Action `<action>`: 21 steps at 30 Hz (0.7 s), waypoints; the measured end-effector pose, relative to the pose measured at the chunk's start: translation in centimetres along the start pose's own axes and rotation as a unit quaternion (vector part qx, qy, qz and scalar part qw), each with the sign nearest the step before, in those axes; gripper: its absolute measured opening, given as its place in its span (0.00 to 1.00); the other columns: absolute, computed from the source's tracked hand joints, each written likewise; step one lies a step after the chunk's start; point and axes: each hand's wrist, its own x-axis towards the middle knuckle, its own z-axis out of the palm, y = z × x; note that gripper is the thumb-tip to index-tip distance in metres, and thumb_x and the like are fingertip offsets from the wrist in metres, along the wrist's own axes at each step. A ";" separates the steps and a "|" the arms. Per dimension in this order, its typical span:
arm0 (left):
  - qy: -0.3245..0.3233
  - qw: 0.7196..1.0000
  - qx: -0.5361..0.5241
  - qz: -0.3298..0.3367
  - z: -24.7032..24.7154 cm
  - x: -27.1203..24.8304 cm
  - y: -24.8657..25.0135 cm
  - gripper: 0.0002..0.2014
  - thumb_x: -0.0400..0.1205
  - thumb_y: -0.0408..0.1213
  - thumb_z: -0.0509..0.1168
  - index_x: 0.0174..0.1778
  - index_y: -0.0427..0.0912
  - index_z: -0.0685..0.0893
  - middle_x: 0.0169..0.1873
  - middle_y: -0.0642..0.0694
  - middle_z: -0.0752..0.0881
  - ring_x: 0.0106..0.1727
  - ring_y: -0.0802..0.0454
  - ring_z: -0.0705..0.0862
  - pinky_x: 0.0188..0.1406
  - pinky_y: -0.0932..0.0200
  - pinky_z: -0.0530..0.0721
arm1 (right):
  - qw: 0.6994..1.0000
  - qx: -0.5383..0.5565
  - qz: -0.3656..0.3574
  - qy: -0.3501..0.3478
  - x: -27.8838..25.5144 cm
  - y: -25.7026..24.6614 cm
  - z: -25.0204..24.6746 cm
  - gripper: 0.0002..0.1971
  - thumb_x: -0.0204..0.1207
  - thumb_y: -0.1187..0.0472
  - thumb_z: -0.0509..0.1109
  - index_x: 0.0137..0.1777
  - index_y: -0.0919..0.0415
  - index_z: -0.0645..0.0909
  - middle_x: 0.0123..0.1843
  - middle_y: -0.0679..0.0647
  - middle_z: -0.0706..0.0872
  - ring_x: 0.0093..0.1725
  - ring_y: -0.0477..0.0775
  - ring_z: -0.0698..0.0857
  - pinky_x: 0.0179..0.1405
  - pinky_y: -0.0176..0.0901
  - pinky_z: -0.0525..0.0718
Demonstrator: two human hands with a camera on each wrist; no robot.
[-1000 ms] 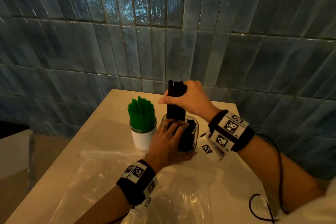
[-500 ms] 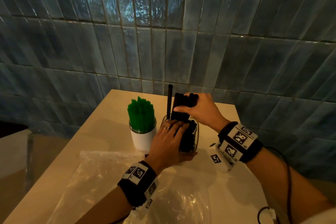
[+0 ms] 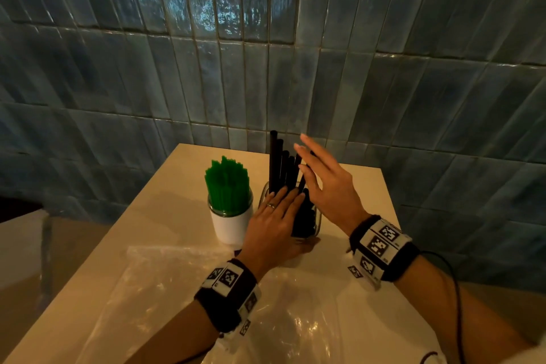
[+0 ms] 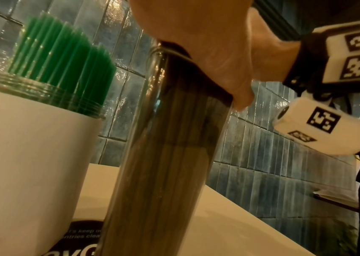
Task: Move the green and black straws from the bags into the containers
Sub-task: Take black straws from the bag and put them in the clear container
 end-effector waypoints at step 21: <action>0.154 0.966 -0.132 -0.163 1.6 1.3 0.0 0.51 0.62 0.74 0.63 0.75 0.45 0.60 0.76 0.38 0.62 0.78 0.40 0.58 0.75 0.44 0.59 | 0.933 -0.012 0.179 -0.311 -0.8 3.4 1.5 0.22 0.85 0.61 0.52 0.79 0.52 0.64 0.82 0.49 0.63 0.82 0.51 0.57 0.79 0.42 0.50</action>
